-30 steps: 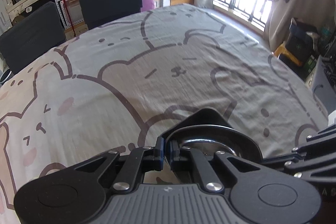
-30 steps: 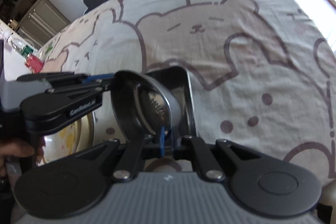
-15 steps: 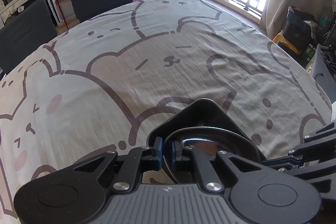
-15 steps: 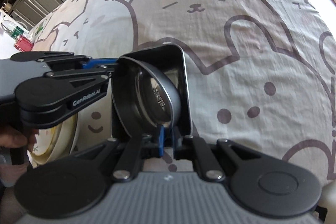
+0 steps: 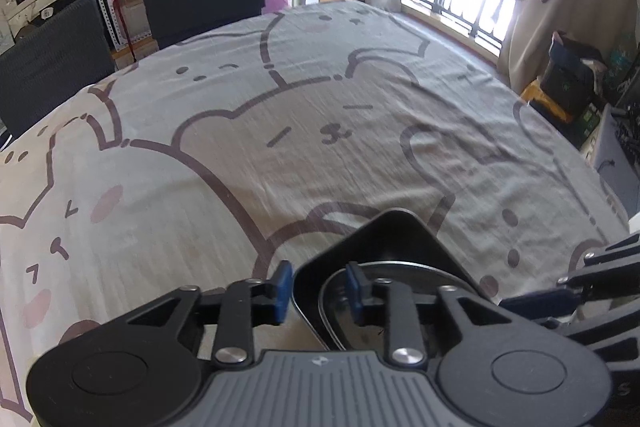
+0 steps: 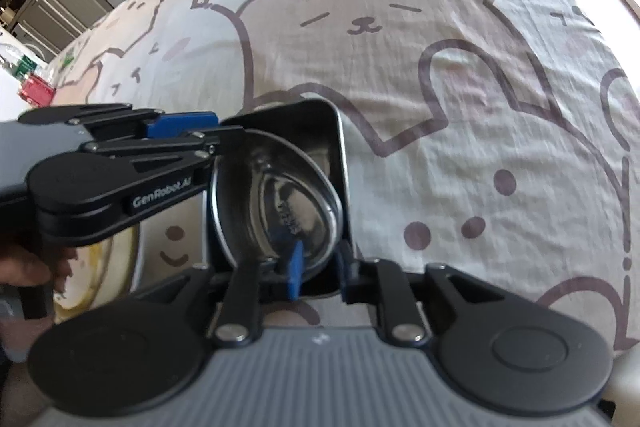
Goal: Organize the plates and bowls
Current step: 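Lower the oval bowl into the rectangular tray and open the left gripper, then grip the rectangular tray rim with the left gripper while the right gripper grips the opposite rim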
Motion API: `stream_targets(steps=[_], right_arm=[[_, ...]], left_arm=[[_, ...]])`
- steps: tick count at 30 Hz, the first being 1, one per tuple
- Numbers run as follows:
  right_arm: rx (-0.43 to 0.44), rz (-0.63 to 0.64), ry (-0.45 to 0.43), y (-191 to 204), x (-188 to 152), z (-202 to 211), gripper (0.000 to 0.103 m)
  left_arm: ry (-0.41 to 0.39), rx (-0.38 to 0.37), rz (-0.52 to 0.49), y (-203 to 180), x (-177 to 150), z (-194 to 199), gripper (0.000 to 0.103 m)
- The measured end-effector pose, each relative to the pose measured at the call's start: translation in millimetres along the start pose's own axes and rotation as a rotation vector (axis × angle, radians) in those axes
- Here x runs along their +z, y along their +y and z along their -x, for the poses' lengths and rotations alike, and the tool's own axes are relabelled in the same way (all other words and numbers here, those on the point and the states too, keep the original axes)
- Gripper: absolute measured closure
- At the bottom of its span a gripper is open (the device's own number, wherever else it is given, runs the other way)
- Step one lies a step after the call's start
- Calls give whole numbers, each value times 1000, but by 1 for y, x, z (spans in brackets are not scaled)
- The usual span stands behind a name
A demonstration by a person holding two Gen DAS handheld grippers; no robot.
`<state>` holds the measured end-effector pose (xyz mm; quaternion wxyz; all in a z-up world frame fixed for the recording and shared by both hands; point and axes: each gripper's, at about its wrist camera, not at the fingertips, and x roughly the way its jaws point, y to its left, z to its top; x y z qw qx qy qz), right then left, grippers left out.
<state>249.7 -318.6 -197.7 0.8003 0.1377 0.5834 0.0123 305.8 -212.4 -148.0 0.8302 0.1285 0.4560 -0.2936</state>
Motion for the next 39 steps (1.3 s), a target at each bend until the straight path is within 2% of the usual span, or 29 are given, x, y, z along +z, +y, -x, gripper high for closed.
stream_targets(steps=[1, 2, 4, 5, 7, 12, 17, 18, 20, 21, 22, 24, 27, 31, 34, 39], right_arm=[[9, -6, -6, 0, 1, 4, 68], [15, -8, -19, 0, 3, 8, 59], [11, -1, -60, 2, 6, 19, 48], [4, 5, -82, 2, 7, 24, 41], [-19, 24, -143, 3, 10, 33, 37], [-63, 51, -263, -5, 17, 41, 20], [-96, 87, -239, -10, 27, 26, 18], [-100, 93, -238, -11, 29, 23, 18], [-91, 105, -234, -14, 34, 18, 21], [-85, 112, -220, -15, 35, 15, 28], [-77, 115, -208, -17, 38, 12, 33], [-64, 97, -197, -21, 42, 6, 54], [-73, 94, -176, -22, 48, -4, 71], [-52, 123, -177, -17, 55, -10, 73], [-36, 162, -160, -10, 62, -18, 73], [-88, 220, -110, 3, 73, -35, 73]], left_arm=[[-7, -10, 11, 2, 0, 3, 63], [-14, -20, 23, 3, 0, 7, 60], [-24, -30, 47, 7, -2, 13, 42], [-27, -28, 56, 9, -3, 16, 38], [-32, -25, 74, 13, -8, 22, 28], [-26, -26, 115, 23, -23, 32, 18], [-23, -71, 111, 22, -40, 41, 16], [-28, -87, 108, 21, -43, 43, 18], [-33, -113, 102, 18, -48, 46, 31], [-30, -125, 106, 17, -50, 47, 43], [-22, -140, 115, 16, -52, 46, 49], [-4, -167, 129, 15, -56, 43, 54], [27, -189, 142, 11, -60, 37, 62], [63, -213, 174, 7, -64, 30, 66], [75, -199, 161, 2, -65, 25, 67], [124, -200, 118, -4, -65, 13, 67]])
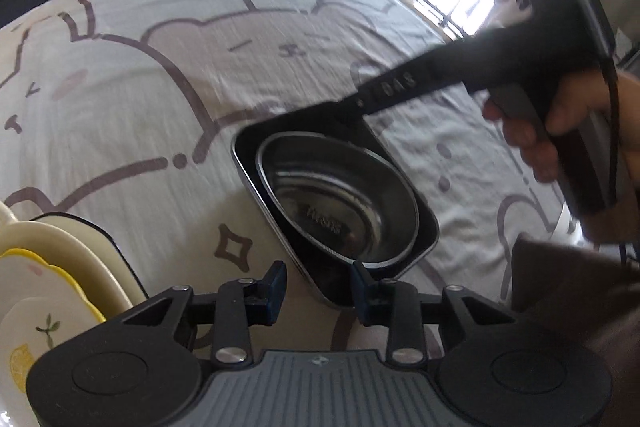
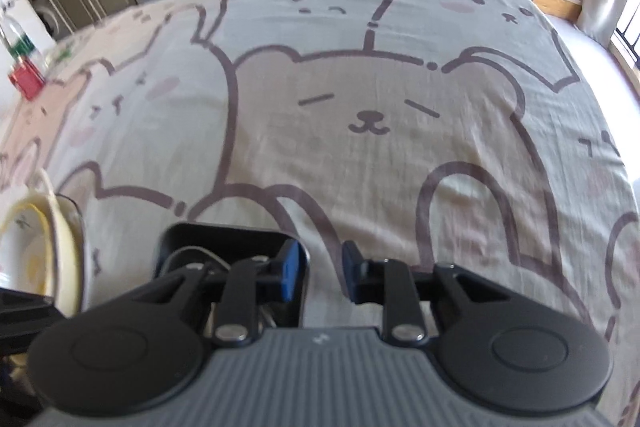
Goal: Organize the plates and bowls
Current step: 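Grip the rectangular tray rim with the left gripper while the right gripper grips the opposite rim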
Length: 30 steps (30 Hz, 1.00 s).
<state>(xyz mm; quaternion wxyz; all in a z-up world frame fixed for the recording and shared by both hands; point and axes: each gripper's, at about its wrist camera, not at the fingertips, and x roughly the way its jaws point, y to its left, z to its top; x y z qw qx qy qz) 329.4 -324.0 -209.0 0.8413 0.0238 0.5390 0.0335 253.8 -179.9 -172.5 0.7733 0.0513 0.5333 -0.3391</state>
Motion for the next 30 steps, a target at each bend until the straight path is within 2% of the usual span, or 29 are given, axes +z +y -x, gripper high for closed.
stream_targets(steps=[4, 6, 11, 22, 30], right_arm=[[-4, 31, 27, 3, 2, -6, 73], [-6, 49, 30, 3, 1, -7, 78], [-13, 35, 48, -8, -7, -4, 79], [-42, 38, 72, -38, -49, 20, 78], [-27, 122, 114, -34, -81, 31, 78]], left_arm=[[15, 12, -37, -2, 0, -6, 67], [21, 24, -47, -2, 0, -9, 67], [-3, 60, -94, -2, 2, -8, 67], [-63, 133, -177, -1, 14, -8, 64], [-84, 163, -212, -2, 27, -17, 63]])
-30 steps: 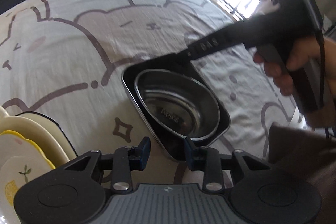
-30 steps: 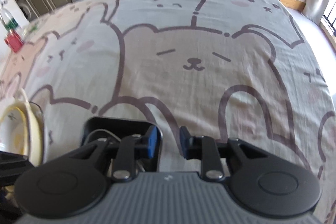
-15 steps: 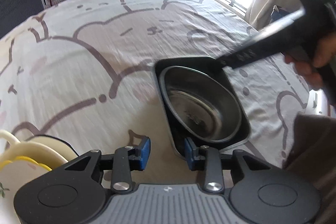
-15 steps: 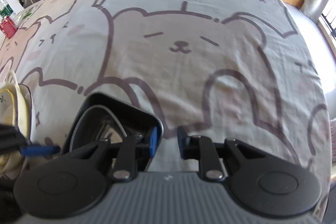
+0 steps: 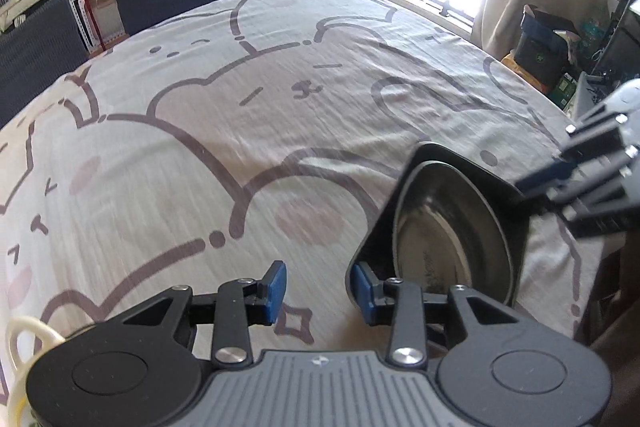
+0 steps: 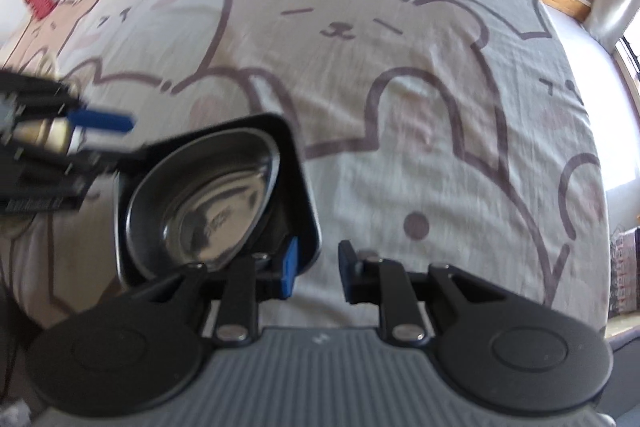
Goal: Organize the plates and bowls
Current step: 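Grip the rectangular tray rim with the left gripper while the right gripper grips the opposite rim, then lift the rectangular tray holding the oval bowl with both grippers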
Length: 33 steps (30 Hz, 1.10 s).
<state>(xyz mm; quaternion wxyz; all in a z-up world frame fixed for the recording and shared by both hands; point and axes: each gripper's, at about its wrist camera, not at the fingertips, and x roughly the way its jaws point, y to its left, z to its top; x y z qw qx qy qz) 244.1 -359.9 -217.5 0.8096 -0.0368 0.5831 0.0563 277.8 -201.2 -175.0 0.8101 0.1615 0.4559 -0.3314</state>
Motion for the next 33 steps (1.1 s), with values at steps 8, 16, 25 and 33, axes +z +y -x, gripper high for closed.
stream_targets(steps=[8, 16, 25, 33], right_arm=[[4, 83, 31, 20, -11, 0, 76], [39, -45, -49, 2, 5, 12, 80], [44, -71, -41, -2, 6, 7, 90], [30, -86, -47, -2, 8, 2, 89]], left_arm=[[10, 3, 62, 1, 5, -5, 64], [58, -62, 133, 0, -6, 1, 65], [89, -102, 179, -3, -11, 5, 66], [118, -134, 216, -4, -14, 3, 68]])
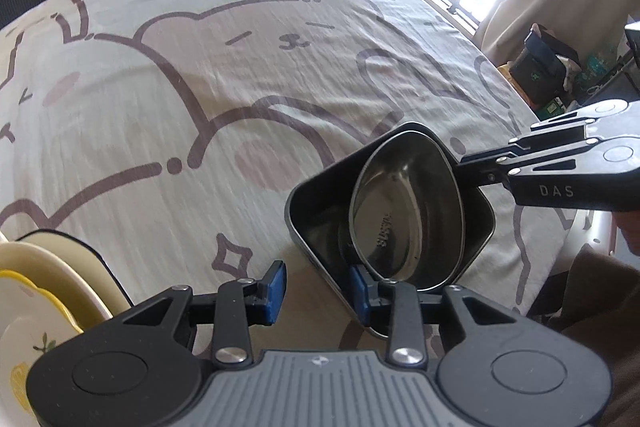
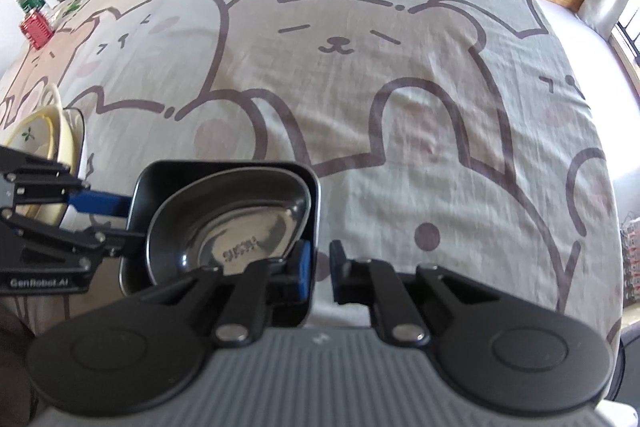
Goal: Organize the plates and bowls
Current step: 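Lift the rectangular tray holding the oval bowl with both grippers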
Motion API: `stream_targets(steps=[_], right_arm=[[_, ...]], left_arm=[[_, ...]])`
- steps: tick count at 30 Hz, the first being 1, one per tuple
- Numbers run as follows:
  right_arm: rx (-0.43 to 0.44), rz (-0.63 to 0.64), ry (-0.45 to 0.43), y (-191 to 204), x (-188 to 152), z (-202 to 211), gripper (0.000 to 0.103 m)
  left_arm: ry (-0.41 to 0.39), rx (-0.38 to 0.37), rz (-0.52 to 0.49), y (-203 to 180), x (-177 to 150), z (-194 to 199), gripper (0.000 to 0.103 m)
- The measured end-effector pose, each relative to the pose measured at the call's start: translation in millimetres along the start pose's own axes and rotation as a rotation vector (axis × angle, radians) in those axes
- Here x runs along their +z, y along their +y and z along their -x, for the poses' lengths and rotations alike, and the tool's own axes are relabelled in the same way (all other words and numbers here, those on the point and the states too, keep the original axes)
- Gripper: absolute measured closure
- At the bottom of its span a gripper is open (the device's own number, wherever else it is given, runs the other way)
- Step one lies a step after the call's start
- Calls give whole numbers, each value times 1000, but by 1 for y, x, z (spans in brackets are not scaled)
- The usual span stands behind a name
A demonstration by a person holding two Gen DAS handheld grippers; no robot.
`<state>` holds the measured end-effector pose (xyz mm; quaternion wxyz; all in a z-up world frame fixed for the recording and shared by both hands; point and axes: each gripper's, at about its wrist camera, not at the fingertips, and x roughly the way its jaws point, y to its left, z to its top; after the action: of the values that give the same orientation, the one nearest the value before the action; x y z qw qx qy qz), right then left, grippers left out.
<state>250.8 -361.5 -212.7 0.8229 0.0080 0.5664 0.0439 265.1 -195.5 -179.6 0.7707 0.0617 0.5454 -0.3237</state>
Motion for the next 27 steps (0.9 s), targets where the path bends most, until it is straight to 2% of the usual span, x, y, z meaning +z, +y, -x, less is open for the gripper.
stream_targets(steps=[4, 8, 11, 19, 27], right_arm=[[12, -9, 2, -3, 0, -2, 89], [6, 8, 3, -2, 0, -1, 91], [25, 8, 1, -2, -1, -1, 98], [15, 23, 9, 1, 0, 0, 99], [48, -5, 31, -2, -3, 1, 98]], left_arm=[[3, -53, 56, 4, 0, 3, 87], [8, -70, 95, 6, -1, 4, 88], [20, -97, 146, 13, 0, 3, 89], [38, -156, 294, 28, -4, 4, 93], [-4, -144, 298, 34, -3, 7, 95]])
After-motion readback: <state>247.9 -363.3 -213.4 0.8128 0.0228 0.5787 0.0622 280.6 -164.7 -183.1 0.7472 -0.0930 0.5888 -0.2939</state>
